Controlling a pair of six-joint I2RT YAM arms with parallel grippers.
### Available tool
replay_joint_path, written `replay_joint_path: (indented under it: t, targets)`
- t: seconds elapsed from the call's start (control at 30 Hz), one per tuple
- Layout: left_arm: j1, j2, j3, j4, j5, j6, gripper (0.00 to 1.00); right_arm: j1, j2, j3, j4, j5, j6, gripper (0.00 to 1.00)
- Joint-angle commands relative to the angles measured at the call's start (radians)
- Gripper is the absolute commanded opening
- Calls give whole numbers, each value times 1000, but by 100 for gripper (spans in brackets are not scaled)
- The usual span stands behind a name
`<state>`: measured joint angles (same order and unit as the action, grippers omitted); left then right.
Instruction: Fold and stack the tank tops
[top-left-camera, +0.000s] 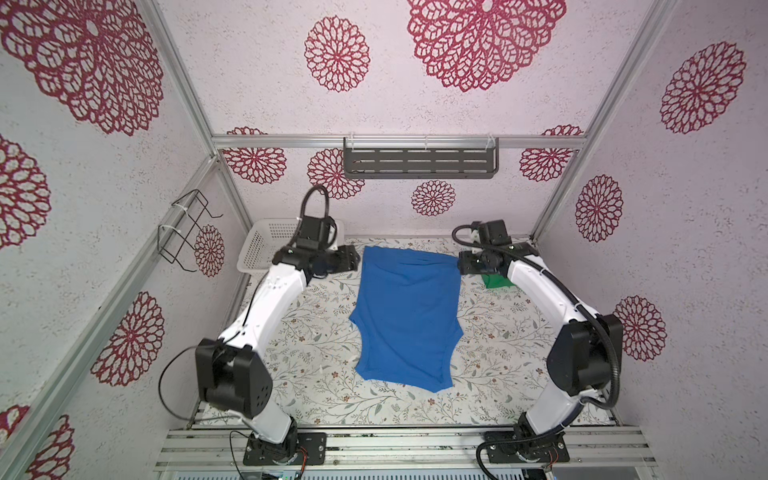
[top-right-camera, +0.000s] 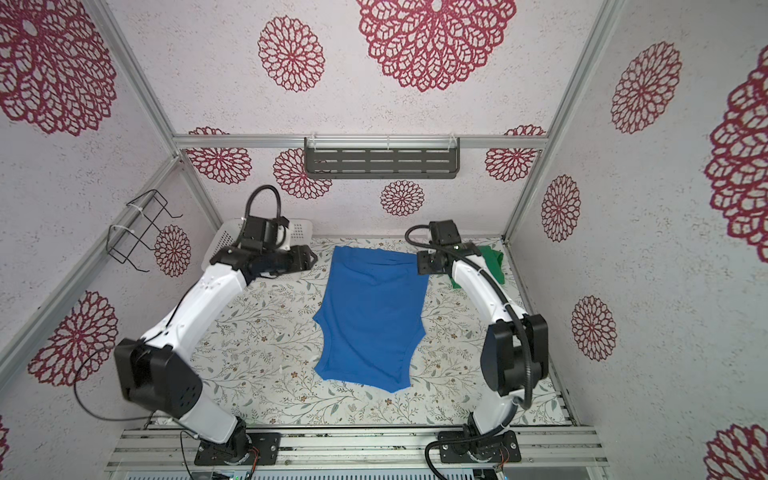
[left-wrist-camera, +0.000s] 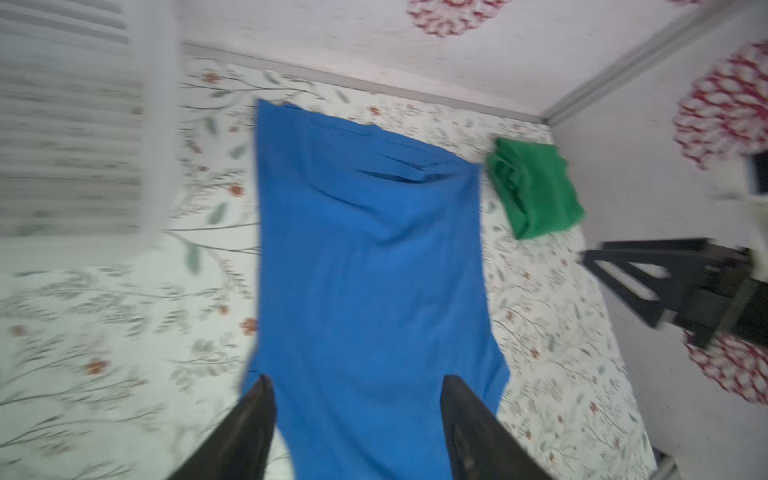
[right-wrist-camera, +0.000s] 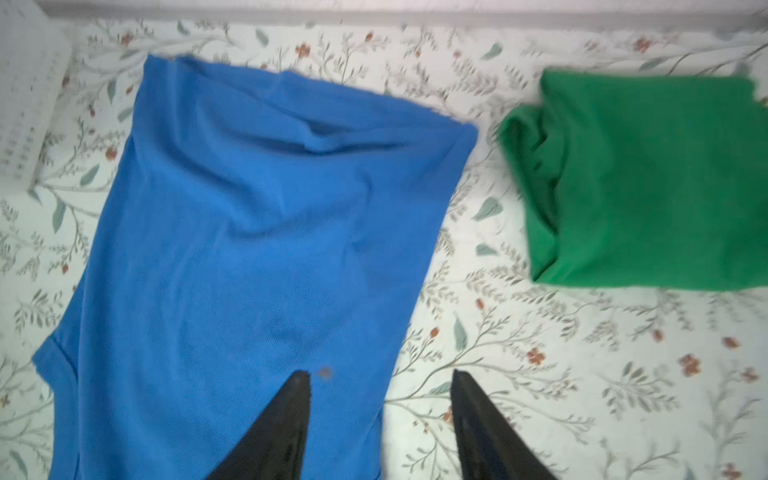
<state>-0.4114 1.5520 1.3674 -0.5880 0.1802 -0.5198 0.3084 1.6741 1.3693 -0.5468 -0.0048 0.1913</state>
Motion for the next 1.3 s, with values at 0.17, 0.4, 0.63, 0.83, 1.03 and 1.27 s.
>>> replay_joint_path:
  t: [0.17, 0.4, 0.63, 0.83, 1.03, 1.27]
  targets:
    - [-130, 105, -320, 263, -50, -272, 44, 70, 69, -177, 188, -45, 55, 35]
    - [-52, 171, -492, 415, -104, -324, 41, 87, 111, -254, 282, -19, 83, 23]
    - [21, 371, -362, 440, -48, -285, 40, 138, 80, -422, 356, -9, 147, 23]
    - [36, 594, -127, 340, 9, -209, 41, 219, -58, -608, 380, -17, 282, 24]
    - [99, 759, 222, 88, 32, -71, 47, 415, -149, -741, 437, -89, 494, 25]
    - [183, 840, 514, -156, 14, 66, 49, 624, -232, -685, 463, -169, 608, 36]
